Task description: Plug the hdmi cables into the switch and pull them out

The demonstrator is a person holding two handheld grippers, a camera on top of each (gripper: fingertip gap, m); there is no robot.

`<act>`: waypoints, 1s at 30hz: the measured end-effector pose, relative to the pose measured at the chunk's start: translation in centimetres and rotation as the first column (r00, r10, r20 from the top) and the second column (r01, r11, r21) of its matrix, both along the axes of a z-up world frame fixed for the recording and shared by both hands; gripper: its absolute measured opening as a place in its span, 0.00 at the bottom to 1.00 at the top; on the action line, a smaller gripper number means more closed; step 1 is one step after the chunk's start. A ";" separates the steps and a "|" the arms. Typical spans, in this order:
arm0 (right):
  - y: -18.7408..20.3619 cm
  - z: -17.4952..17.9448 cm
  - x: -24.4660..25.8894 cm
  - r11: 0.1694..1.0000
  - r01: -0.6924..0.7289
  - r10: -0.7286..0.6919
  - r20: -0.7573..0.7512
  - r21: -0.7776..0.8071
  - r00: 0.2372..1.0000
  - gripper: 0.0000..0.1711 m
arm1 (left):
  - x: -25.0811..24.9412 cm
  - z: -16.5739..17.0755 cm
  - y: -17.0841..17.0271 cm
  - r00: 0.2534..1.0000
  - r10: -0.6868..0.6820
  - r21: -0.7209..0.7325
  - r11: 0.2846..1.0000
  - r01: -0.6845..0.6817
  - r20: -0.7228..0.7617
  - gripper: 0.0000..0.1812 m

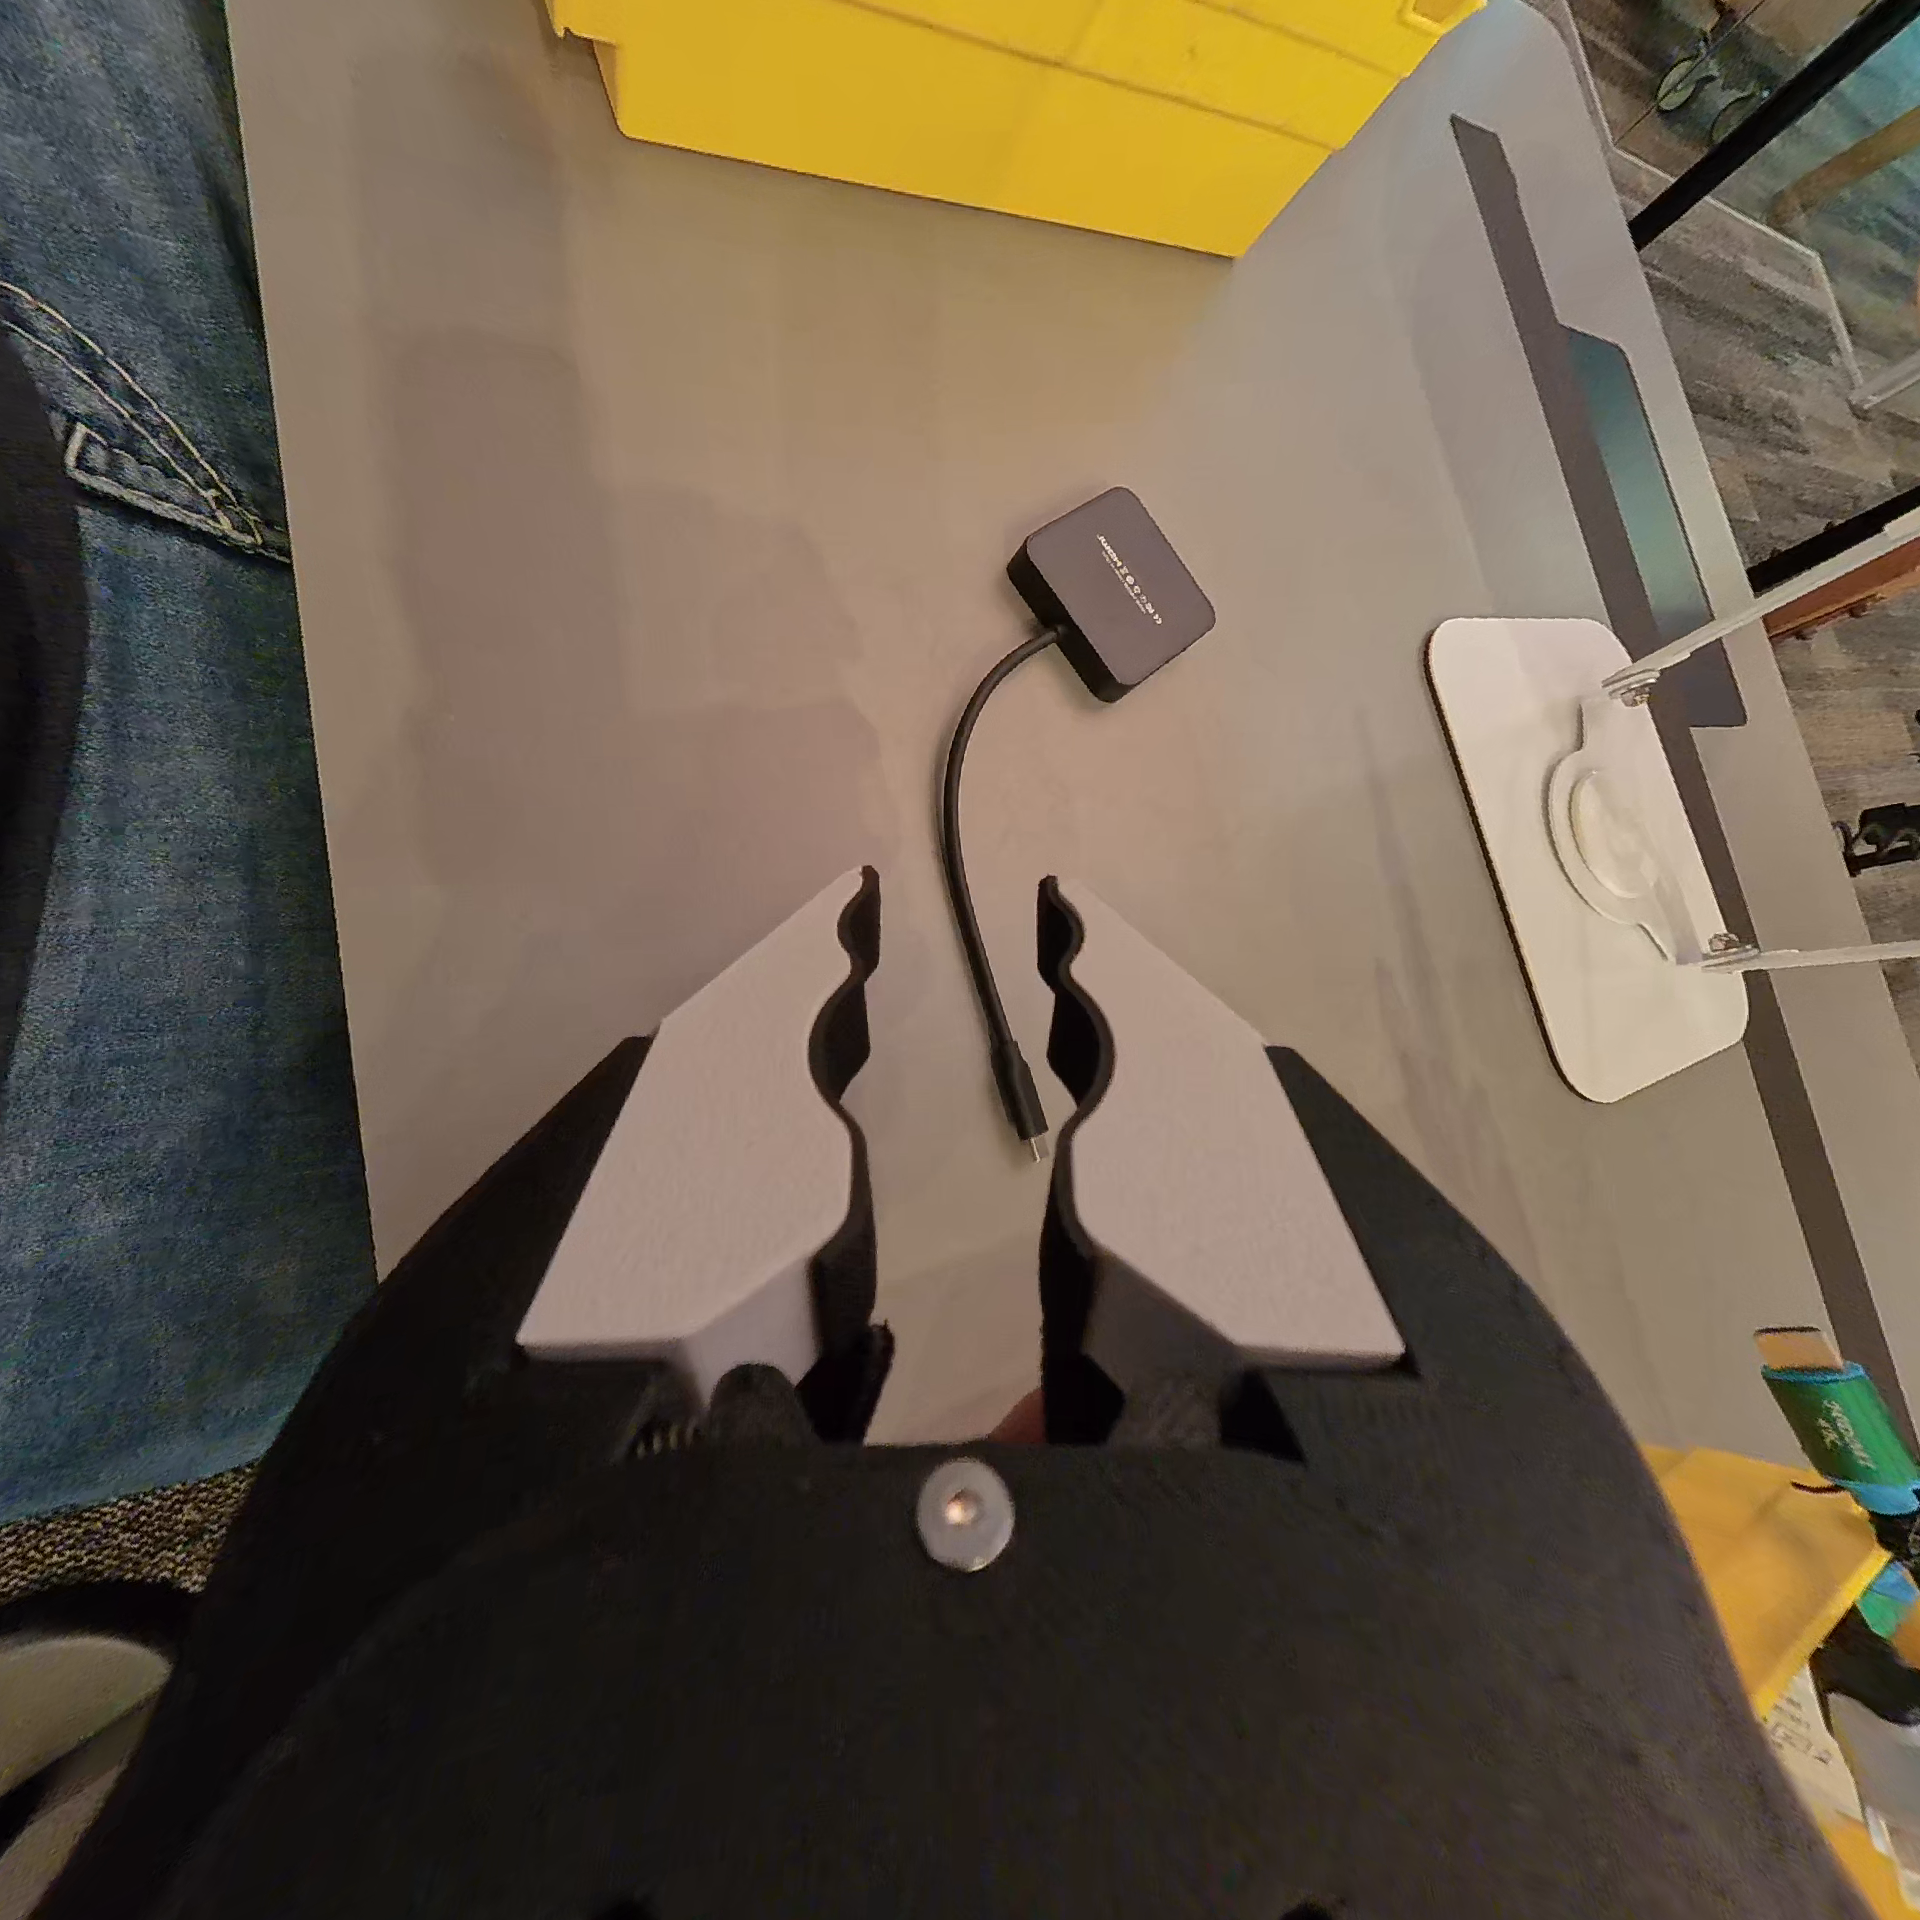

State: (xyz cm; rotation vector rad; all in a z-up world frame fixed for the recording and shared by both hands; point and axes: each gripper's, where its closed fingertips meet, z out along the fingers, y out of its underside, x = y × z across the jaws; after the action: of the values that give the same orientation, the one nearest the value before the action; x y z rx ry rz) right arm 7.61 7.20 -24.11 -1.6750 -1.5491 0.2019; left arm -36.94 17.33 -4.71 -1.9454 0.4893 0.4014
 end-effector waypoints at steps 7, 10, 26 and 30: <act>0.0 0.0 0.0 1.000 -0.004 0.004 0.011 -0.002 1.000 0.16 | -0.7 0.8 -0.9 0.997 0.034 0.033 0.999 -0.036 0.065 0.03; 0.0 0.2 -0.2 1.000 -0.005 0.005 0.009 0.003 1.000 0.16 | 0.8 4.7 -0.8 0.998 -0.012 0.074 0.997 0.007 0.063 0.03; 0.1 0.7 -0.5 1.000 -0.010 0.010 -0.004 0.013 1.000 0.16 | 3.0 10.5 -2.0 0.994 -0.079 0.134 0.989 0.069 0.073 0.03; 0.0 0.5 -1.0 1.000 -0.019 0.019 0.003 0.008 1.000 0.16 | 7.4 8.8 -1.6 0.986 -0.162 0.091 0.983 0.160 0.022 0.03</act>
State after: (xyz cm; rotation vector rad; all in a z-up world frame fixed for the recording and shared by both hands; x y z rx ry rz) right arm 6.62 7.21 -23.66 -1.6550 -1.5664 0.2032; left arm -29.56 15.70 4.11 -1.8086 0.5959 0.2861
